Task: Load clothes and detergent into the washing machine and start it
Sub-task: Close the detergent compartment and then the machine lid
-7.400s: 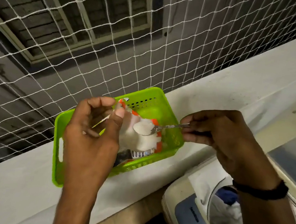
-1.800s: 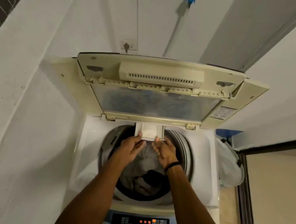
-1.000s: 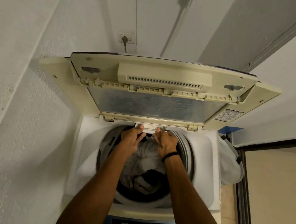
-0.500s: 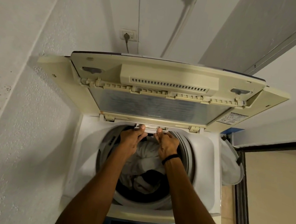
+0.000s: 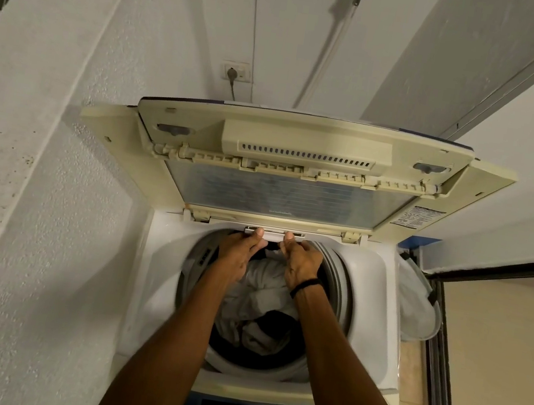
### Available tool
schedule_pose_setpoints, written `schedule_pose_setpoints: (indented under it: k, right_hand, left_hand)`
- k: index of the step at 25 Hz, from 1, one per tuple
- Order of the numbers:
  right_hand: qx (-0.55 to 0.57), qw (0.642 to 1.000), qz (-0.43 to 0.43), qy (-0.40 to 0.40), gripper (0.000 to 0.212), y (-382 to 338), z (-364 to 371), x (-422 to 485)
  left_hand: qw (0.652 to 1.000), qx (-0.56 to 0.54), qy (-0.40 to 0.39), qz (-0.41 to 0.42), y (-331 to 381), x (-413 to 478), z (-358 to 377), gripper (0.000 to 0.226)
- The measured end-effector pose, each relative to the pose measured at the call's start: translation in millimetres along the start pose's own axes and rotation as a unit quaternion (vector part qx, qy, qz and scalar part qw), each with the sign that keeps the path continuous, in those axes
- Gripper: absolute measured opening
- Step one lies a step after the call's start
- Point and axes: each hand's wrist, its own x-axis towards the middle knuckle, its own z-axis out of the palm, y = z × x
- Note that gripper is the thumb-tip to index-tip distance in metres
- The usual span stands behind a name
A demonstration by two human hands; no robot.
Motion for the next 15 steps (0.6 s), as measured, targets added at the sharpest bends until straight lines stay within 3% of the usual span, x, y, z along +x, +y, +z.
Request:
schedule_pose_setpoints:
  k: [6, 8, 12, 15]
  right_hand:
    - [-0.048, 0.999, -0.018, 0.002, 0.011, 3.2, -0.6, 2.5]
    - [-0.066, 0.998, -0.024, 0.009, 0.014, 4.3, 0.4, 3.9]
    - [-0.088, 0.996, -0.025, 0.007, 0.039, 4.6, 7.9, 6.3]
    - [-0.099, 0.995, -0.024, 0.005, 0.029, 0.5, 14.0, 7.8]
  left_hand:
    - [1.000, 0.019, 0.007, -0.011, 1.4, 1.1, -0.8, 0.041]
    - [0.999, 0.031, 0.005, -0.011, 2.7, 1.7, -0.1, 0.041]
    - [0.999, 0.046, 0.024, -0.006, 4.3, 0.6, 6.7, 0.042]
    - [0.996, 0.080, 0.048, 0.007, 1.2, 1.0, 12.2, 0.042]
